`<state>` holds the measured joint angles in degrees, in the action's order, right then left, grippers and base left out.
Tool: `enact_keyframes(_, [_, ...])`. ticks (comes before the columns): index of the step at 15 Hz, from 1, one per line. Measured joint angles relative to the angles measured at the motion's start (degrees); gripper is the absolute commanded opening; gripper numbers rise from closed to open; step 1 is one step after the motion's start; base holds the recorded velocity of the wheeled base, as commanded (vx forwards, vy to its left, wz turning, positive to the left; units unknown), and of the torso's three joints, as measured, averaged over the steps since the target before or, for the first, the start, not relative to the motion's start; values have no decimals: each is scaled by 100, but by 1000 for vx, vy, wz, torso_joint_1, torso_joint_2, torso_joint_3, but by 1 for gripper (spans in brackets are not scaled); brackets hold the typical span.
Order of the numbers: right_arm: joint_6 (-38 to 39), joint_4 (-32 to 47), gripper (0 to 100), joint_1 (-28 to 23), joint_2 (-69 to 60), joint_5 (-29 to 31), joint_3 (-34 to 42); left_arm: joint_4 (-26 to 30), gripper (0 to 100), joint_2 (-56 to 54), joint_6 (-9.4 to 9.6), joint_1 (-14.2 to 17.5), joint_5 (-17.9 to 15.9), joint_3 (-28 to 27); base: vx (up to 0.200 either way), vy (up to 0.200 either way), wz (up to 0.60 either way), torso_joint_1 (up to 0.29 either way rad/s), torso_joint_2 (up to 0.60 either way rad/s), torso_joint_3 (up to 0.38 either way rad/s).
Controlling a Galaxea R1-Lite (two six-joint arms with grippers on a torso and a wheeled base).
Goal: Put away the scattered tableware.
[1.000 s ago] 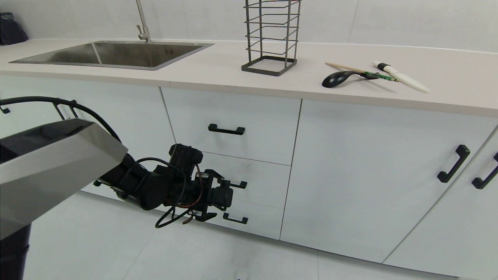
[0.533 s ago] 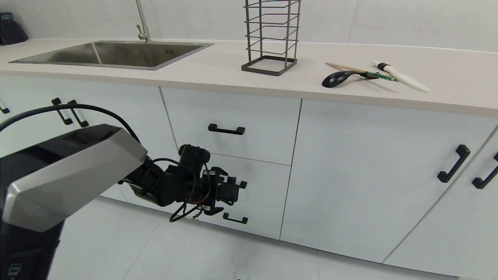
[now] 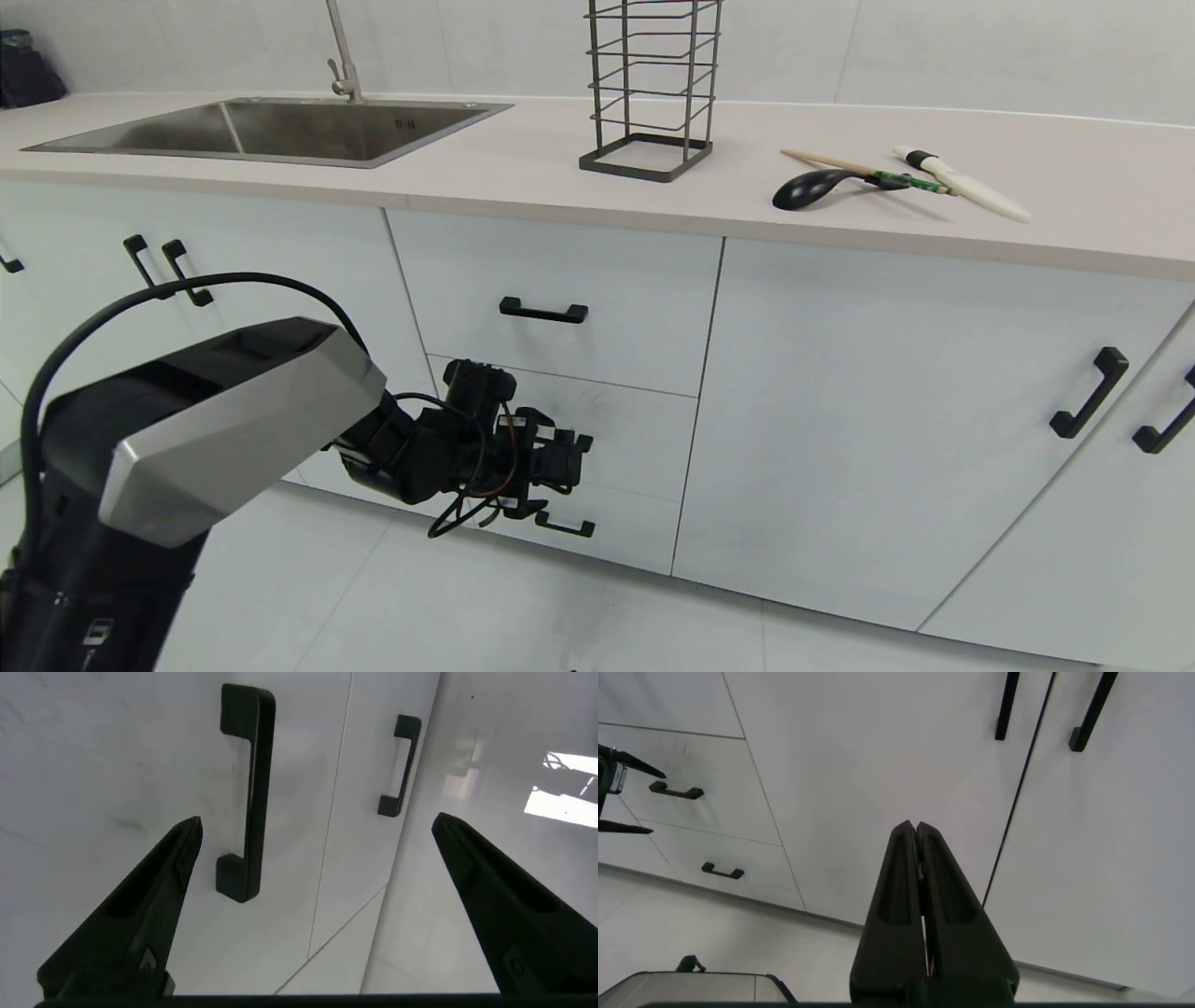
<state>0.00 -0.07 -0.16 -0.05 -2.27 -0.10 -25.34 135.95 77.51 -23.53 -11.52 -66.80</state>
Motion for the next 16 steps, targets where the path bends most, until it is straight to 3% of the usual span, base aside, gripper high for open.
enact_keyframes(16, [0, 0, 0, -2, 0, 0, 0, -18, 100, 707, -10, -65, -35, -489, 0, 0, 0, 0, 0, 0])
